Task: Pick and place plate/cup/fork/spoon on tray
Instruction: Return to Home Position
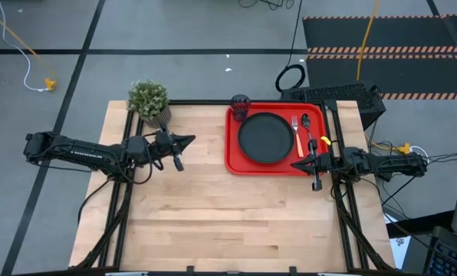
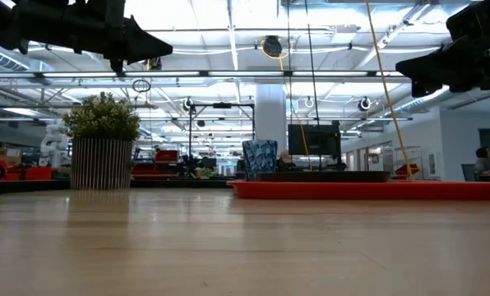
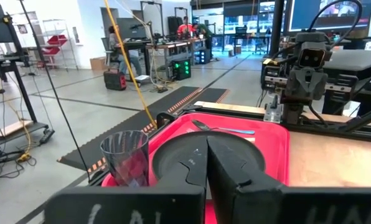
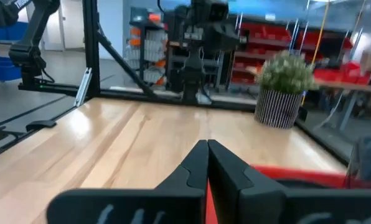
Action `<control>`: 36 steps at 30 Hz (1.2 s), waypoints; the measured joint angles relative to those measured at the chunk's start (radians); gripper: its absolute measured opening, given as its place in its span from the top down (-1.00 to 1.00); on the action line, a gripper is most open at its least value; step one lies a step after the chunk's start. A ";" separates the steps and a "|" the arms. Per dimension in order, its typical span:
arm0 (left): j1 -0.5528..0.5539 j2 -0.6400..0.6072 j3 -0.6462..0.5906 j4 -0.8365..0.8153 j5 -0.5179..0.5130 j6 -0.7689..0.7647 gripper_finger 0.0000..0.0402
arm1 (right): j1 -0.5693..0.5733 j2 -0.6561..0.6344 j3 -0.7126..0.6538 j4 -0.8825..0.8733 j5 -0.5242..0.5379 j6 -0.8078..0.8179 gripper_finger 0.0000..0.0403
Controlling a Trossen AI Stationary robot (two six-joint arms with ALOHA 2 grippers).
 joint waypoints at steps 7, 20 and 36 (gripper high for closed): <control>0.000 0.000 0.000 0.000 0.000 -0.007 0.99 | -0.009 0.003 -0.046 0.080 0.033 -0.056 1.00; 0.000 0.000 0.000 0.025 0.046 0.008 0.98 | -0.011 0.004 -0.047 0.070 0.029 -0.046 1.00; 0.001 0.000 -0.163 0.208 0.077 0.032 0.98 | -0.010 0.004 -0.049 0.071 0.029 -0.045 1.00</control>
